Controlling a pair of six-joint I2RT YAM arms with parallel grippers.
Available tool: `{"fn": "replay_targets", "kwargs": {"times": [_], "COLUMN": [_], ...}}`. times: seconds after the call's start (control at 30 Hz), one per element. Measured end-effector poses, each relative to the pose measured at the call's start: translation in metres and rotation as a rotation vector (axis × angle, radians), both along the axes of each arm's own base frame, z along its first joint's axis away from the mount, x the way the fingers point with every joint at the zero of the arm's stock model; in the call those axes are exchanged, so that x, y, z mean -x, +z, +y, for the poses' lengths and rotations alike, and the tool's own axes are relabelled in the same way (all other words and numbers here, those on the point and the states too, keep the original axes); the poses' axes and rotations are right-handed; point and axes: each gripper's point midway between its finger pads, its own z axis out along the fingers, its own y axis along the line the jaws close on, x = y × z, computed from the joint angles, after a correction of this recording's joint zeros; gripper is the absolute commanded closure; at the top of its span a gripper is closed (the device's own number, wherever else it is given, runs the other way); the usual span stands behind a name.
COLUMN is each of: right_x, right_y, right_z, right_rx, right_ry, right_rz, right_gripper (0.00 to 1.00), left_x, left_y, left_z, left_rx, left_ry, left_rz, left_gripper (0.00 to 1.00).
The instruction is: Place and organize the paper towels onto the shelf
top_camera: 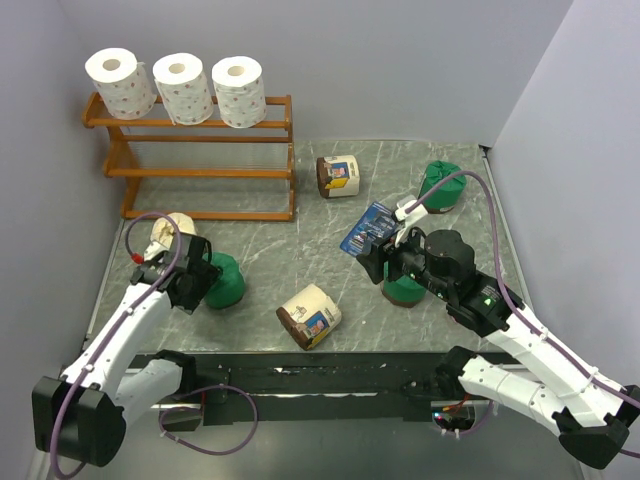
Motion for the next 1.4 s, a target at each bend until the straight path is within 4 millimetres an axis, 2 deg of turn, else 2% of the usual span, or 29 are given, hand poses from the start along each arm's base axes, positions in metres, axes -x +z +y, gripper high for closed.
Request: {"fn": "replay_targets", "kwargs": {"times": [0.13, 0.23, 0.37, 0.63, 0.77, 0.9, 1.1, 1.2, 1.4], "right_x": [0.000, 0.000, 0.000, 0.000, 0.001, 0.001, 0.003, 0.004, 0.003], "right_y": [0.000, 0.000, 0.000, 0.001, 0.004, 0.005, 0.009, 0.011, 0.011], "right_z": [0.000, 0.000, 0.000, 0.000, -0.003, -0.003, -0.004, -0.005, -0.006], "right_rx": [-0.001, 0.000, 0.000, -0.002, -0.009, -0.012, -0.021, -0.026, -0.021], "right_ry": [0.000, -0.001, 0.000, -0.001, -0.006, -0.007, -0.007, -0.007, -0.008], "right_rz": [-0.001, -0.001, 0.000, -0.003, -0.013, -0.016, -0.025, -0.031, -0.035], "right_gripper": [0.31, 0.31, 0.31, 0.31, 0.31, 0.31, 0.30, 0.30, 0.30], "left_x": [-0.006, -0.008, -0.008, -0.006, -0.009, -0.026, -0.087, -0.117, -0.160], "left_y": [-0.005, -0.005, -0.004, -0.002, 0.006, 0.035, 0.113, 0.144, 0.180], "left_z": [-0.004, -0.005, -0.005, -0.013, -0.020, -0.026, -0.034, -0.037, -0.041], "left_rx": [0.015, 0.013, 0.017, 0.052, 0.074, 0.071, 0.029, -0.001, -0.039], "left_ry": [-0.011, -0.024, -0.033, -0.086, -0.138, -0.188, -0.229, -0.240, -0.243], "left_rz": [-0.009, -0.021, -0.049, -0.079, -0.107, -0.175, -0.345, -0.409, -0.481], "left_gripper": [0.28, 0.31, 0.47, 0.57, 0.56, 0.54, 0.56, 0.55, 0.57]}}
